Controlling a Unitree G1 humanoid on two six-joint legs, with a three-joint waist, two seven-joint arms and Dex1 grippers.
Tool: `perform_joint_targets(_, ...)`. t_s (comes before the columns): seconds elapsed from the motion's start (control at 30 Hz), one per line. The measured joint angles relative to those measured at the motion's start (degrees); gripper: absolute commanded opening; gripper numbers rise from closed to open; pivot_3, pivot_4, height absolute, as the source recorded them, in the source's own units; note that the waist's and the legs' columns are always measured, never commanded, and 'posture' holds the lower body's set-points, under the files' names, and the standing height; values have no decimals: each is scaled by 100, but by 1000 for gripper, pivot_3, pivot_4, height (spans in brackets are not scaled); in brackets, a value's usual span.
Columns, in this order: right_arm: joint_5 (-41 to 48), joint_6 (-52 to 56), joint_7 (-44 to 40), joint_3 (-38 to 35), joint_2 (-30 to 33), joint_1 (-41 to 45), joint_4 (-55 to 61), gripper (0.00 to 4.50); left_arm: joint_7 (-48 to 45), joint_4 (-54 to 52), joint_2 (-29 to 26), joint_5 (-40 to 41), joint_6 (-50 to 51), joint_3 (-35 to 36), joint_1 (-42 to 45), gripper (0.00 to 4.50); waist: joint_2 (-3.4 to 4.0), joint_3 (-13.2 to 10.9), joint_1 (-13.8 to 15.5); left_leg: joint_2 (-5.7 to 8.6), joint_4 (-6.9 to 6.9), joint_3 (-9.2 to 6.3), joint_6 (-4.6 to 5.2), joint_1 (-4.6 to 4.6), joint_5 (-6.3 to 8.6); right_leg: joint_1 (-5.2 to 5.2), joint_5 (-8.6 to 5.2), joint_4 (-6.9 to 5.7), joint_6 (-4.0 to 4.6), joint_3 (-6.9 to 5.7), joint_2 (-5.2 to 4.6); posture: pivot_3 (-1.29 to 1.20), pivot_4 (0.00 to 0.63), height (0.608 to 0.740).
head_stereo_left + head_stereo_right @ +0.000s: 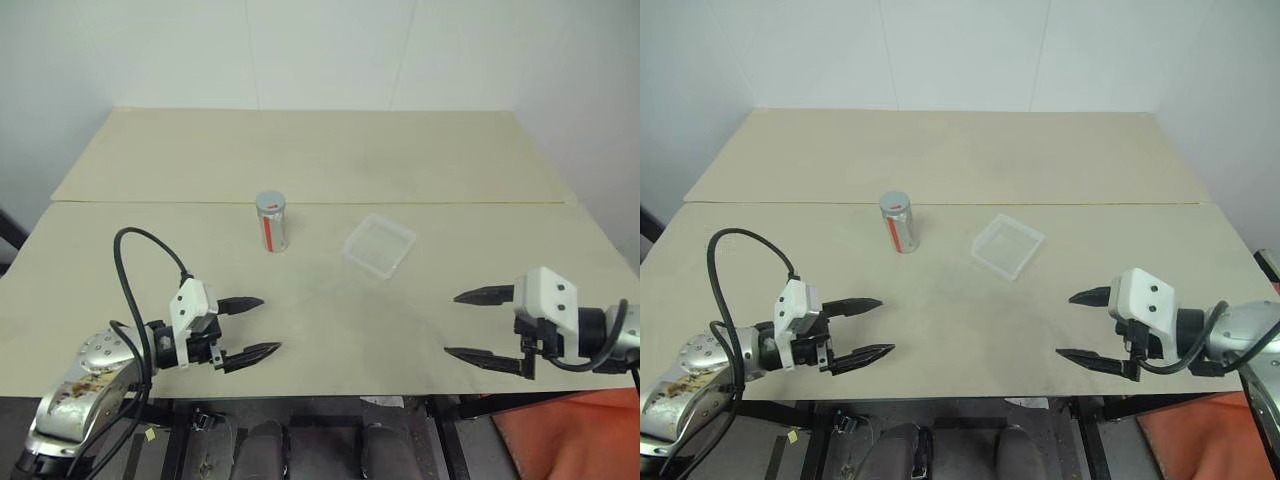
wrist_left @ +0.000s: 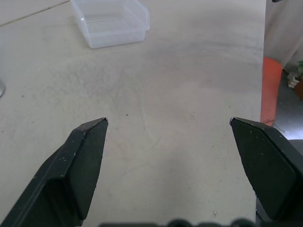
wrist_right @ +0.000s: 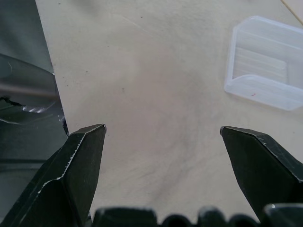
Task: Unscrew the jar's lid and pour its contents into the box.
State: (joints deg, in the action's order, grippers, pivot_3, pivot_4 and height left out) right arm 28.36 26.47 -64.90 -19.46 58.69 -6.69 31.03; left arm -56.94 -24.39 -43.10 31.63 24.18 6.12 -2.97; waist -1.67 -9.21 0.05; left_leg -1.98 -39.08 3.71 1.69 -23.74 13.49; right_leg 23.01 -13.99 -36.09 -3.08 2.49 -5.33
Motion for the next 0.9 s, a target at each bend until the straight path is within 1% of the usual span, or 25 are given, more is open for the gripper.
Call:
perform_joint_targets(0.07,1,-21,0,1,-33,10,-4,4500,8,-25,-2,4,0,3,-1,4475,0,0,0,0,0,0,0,0,0,1,0,0,0,0,1,0,150,740)
perform_joint_targets(0.33,-32,-141,13,184,-121,479,-298,4500,127,-151,-110,-7,-11,298,-219,4475,0,0,-35,-2,1,0,0,0,0,1,0,0,1,0,1,0,150,740)
perform_joint_targets(0.37,-80,-166,90,292,-216,639,-376,4500,281,-158,20,-42,-50,367,-237,4475,0,0,-35,-1,1,-1,0,1,0,0,0,1,0,0,0,0,150,740)
perform_joint_targets(0.47,-207,-174,490,550,-527,1132,-533,4500,998,-170,653,-331,-326,457,-193,4475,0,0,-36,0,-3,-2,0,1,0,0,3,-2,-2,3,0,0,150,740)
perform_joint_targets(0.53,-333,-162,806,733,-717,1461,-575,4500,1821,-166,1239,-868,-633,438,-198,4475,-1,0,-36,2,-3,-5,0,0,0,-3,4,-2,-3,3,1,0,150,740)
perform_joint_targets(0.63,-460,-161,1038,872,-830,1531,-585,4500,2362,-270,1707,-1226,-902,350,-478,4475,-2,1,-21,4,1,-4,2,-4,2,0,3,0,-3,3,-5,0,150,740)
perform_joint_targets(0.67,-513,-158,1148,948,-904,1552,-591,4500,2709,-288,2017,-1476,-983,246,-489,4475,-2,1,-8,7,2,-4,2,-4,2,0,4,2,-4,2,-7,0,150,740)
perform_joint_targets(0.7,-537,-158,1203,1012,-959,1570,-586,4500,2975,-287,2204,-1709,-1065,132,-470,4475,-2,1,14,9,1,-7,2,-6,2,-1,5,1,-5,0,-8,0,150,740)
perform_joint_targets(0.8,-603,-148,1354,1223,-1042,1588,-530,4500,3949,24,2827,-2604,-1485,-229,-191,4475,-1,2,72,14,-7,-8,3,-2,1,-11,10,1,-11,0,-8,0,150,740)
perform_joint_targets(0.9,-629,-103,1476,1338,-1116,1627,-430,4500,4548,581,3300,-3056,-1931,-431,200,4475,-2,2,65,13,-13,-9,3,-2,1,-17,16,3,-12,0,-7,0,150,740)
